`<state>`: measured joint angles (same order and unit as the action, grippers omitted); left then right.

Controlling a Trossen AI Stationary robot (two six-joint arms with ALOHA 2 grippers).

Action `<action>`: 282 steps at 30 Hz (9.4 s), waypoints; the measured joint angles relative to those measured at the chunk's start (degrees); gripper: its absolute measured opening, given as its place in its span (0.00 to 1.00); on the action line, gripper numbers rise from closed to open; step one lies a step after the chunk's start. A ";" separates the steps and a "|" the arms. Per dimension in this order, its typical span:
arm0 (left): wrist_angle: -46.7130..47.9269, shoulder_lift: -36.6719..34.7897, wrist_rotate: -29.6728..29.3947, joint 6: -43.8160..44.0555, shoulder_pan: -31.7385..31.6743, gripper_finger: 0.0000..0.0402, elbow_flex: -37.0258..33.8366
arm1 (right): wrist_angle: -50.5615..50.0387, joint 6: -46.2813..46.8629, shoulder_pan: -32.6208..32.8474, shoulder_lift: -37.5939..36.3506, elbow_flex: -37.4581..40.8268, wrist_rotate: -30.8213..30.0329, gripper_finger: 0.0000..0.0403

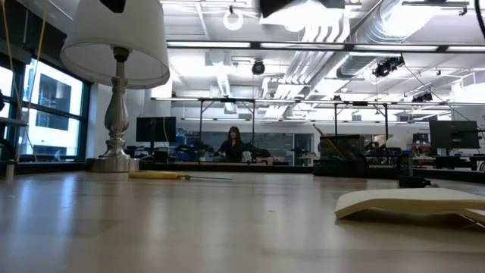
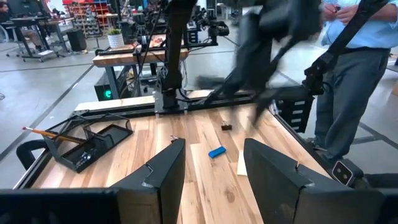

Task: Pick and place office supplies into organizer
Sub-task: Put the top black binder clip into the mesh desk organizer, then put the black binder clip into the mesh desk organizer

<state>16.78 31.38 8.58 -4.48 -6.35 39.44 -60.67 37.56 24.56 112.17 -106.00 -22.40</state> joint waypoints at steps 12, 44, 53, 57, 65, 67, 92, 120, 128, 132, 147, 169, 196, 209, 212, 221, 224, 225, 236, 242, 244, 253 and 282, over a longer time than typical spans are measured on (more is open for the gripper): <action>-0.37 -0.06 0.00 0.04 0.00 0.38 0.00 | 25.61 -7.93 7.12 -3.20 0.00 -1.70 0.30; -0.47 0.02 -0.82 -1.33 0.00 0.38 0.00 | -3.01 -2.41 -11.44 -24.71 41.44 2.44 0.54; -0.83 0.02 -2.19 -1.32 0.00 0.38 0.00 | 5.59 -19.40 -17.21 -23.78 52.62 11.56 0.56; -0.82 0.02 -2.19 -1.32 0.00 0.38 0.00 | 6.87 -24.83 -16.46 -23.62 53.31 10.87 0.61; -0.10 0.07 -2.22 -1.08 0.00 0.38 0.00 | 11.89 -33.57 -14.26 -23.64 55.31 13.52 0.71; 0.26 0.07 -2.21 -0.66 0.00 0.38 0.02 | 11.76 -33.08 -14.41 -23.64 56.36 13.90 0.71; -0.27 0.06 -2.25 -1.14 0.00 0.38 0.00 | 16.30 -35.08 -14.37 -23.71 62.88 13.29 0.61; -0.33 0.07 -2.25 -1.23 0.00 0.38 0.00 | 18.46 -39.19 -15.70 -23.53 46.23 -1.75 0.41; -0.36 0.07 -2.23 -1.17 0.00 0.38 0.00 | 18.27 -44.27 -23.48 -23.56 40.74 -9.88 0.39; -0.36 0.04 -2.23 -1.17 0.00 0.38 0.00 | 18.45 -44.96 -30.40 -23.57 41.96 -10.17 0.42; -0.31 0.04 -2.21 -1.21 0.00 0.38 0.00 | 26.46 -38.97 -51.31 -23.57 49.22 -5.33 0.41; -0.33 0.04 -2.21 -1.19 0.00 0.38 0.00 | 23.99 -29.95 -51.43 -23.60 48.71 -4.14 0.50; -0.70 4.23 1.52 2.15 0.00 0.38 0.02 | 6.28 14.05 3.01 -23.66 43.10 24.06 0.50; -1.64 5.26 1.73 1.85 0.00 0.38 0.02 | 5.62 14.43 18.23 -16.85 43.12 17.25 0.63; -1.81 5.26 1.73 1.78 0.00 0.38 0.02 | 5.46 12.54 19.24 -14.09 43.14 17.27 0.63; -1.80 5.27 1.73 1.76 0.00 0.38 0.02 | 0.75 11.02 21.49 -11.99 43.17 17.37 0.63; -1.78 5.25 1.73 1.76 0.00 0.38 0.02 | 1.44 10.84 22.01 -12.03 43.17 15.93 0.63; -1.76 5.25 1.73 1.74 0.00 0.38 0.02 | 1.52 10.84 22.12 -12.03 43.17 15.35 0.63; -1.98 5.25 1.73 1.76 0.00 0.38 0.02 | 5.54 11.41 22.47 -12.27 45.47 15.72 0.63; -2.33 5.25 1.73 1.13 0.00 0.38 0.02 | 8.00 11.19 22.00 -12.38 48.11 17.76 0.63; -2.74 5.25 1.73 0.56 0.00 0.38 0.02 | 8.60 10.21 21.95 -12.44 48.13 17.43 0.63; -2.78 5.25 1.73 0.67 0.00 0.38 0.02 | 13.16 12.71 22.46 -12.95 52.11 18.34 0.63; -2.87 5.25 1.73 0.74 0.00 0.38 0.02 | 12.39 11.91 22.46 -14.79 52.17 17.08 0.39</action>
<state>13.91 36.62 10.31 -3.75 -6.35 39.46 -48.28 49.47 47.03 97.38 -53.82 -5.32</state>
